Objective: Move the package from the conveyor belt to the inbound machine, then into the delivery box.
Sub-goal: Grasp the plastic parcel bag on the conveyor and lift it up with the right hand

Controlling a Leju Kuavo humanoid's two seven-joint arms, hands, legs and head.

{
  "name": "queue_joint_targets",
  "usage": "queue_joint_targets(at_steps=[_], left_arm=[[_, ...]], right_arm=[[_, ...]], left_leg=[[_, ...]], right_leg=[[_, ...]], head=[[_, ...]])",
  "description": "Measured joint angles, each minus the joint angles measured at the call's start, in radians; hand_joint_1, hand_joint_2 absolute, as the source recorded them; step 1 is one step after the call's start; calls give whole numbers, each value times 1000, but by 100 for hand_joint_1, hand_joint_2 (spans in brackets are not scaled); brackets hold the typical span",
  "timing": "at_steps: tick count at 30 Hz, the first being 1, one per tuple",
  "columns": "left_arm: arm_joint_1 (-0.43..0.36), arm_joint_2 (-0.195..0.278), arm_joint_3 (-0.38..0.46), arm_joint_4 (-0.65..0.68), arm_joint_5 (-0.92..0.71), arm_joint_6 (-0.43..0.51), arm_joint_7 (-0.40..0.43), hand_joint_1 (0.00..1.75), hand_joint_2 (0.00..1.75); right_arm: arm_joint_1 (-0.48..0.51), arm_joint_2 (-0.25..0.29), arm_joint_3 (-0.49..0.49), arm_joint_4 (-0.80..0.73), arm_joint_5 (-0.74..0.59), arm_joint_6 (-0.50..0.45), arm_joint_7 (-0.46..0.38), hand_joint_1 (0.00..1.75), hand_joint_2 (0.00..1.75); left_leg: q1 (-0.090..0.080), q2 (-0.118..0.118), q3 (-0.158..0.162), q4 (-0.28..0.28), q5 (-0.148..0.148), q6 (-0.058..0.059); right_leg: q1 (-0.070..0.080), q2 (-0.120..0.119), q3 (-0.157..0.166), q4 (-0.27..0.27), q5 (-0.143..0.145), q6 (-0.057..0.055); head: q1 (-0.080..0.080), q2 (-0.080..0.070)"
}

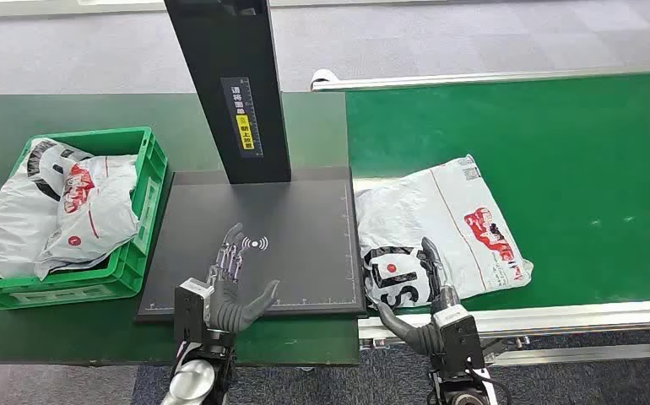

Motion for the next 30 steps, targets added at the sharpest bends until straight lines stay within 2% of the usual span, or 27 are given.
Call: queue_joint_targets(at_steps=[10, 15, 19, 22, 30], left_arm=[[-1, 0, 0, 0, -1, -4, 1, 0, 175], [-9, -2, 0, 2, -5, -11, 9, 0, 175], [-18, -2, -3, 6, -2, -12, 14, 0, 175], [-21, -2, -9, 9, 5, -11, 13, 0, 175], [-36, -2, -19, 17, 19, -11, 12, 0, 175]], right_arm=[[7, 0, 0, -7, 27, -20, 12, 0, 175], [-27, -7, -8, 50, 280, -193, 89, 0, 175], [-96, -26, -34, 193, 540, -326, 169, 0, 175], [-163, -50, -52, 325, 713, -379, 235, 0, 175], [-278, -85, -80, 528, 788, -393, 278, 0, 175]], left_leg=[[0, 0, 0, 0, 0, 0], [0, 0, 0, 0, 0, 0], [0, 0, 1, 0, 0, 0], [0, 0, 1, 0, 0, 0], [0, 0, 0, 0, 0, 0]], right_leg=[[0, 0, 0, 0, 0, 0], [0, 0, 0, 0, 0, 0], [0, 0, 1, 0, 0, 0], [0, 0, 1, 0, 1, 0], [0, 0, 0, 0, 1, 0]], head=[[0, 0], [0, 0], [0, 0], [0, 0], [0, 0]])
